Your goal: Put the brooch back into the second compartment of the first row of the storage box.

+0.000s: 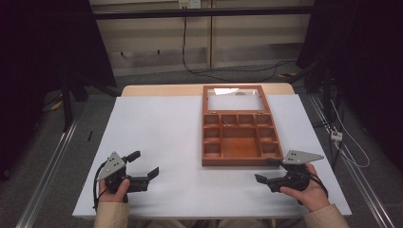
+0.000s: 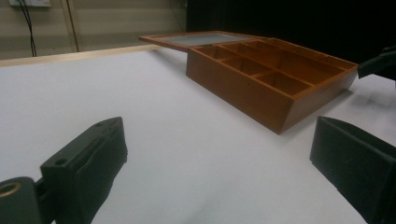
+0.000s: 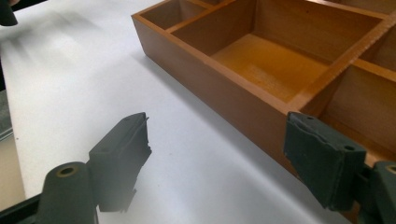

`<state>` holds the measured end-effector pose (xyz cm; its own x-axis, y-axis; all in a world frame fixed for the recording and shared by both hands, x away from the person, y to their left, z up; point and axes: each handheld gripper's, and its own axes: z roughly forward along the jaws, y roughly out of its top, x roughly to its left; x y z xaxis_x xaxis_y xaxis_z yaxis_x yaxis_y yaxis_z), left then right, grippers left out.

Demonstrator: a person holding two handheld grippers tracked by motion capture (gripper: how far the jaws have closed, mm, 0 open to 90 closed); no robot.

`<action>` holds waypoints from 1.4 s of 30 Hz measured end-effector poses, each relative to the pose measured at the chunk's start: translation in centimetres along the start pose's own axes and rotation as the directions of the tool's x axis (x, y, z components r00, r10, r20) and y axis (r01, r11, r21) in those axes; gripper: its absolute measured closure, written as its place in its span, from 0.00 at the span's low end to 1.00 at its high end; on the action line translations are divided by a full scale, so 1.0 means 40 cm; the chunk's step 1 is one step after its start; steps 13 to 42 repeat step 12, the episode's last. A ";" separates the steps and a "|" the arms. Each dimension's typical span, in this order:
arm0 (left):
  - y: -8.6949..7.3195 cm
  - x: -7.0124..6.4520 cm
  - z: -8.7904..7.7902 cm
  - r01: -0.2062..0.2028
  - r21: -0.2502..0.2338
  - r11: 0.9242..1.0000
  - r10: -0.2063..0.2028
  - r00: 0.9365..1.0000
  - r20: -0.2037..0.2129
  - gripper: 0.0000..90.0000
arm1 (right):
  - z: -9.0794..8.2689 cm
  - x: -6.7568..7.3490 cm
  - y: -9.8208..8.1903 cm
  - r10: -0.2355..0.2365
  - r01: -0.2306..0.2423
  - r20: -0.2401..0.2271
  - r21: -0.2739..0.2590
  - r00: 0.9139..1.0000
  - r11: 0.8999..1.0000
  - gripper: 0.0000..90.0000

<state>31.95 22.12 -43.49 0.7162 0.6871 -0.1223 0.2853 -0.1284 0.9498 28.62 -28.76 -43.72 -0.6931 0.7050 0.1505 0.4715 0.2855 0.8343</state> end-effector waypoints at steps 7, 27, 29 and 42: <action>-0.001 -0.002 0.003 -0.003 0.003 1.000 0.003 1.000 -0.001 0.04 | -0.004 -0.001 -0.016 -0.006 0.006 0.004 -0.002 1.000 1.000 0.25; 0.001 0.000 0.004 -0.005 0.004 1.000 0.005 1.000 -0.002 0.04 | 0.001 -0.002 -0.021 -0.015 0.015 0.006 0.003 1.000 1.000 0.24; 0.001 0.000 0.004 -0.005 0.004 1.000 0.005 1.000 -0.002 0.04 | 0.001 -0.002 -0.021 -0.015 0.015 0.006 0.003 1.000 1.000 0.24; 0.001 0.000 0.004 -0.005 0.004 1.000 0.005 1.000 -0.002 0.04 | 0.001 -0.002 -0.021 -0.015 0.015 0.006 0.003 1.000 1.000 0.24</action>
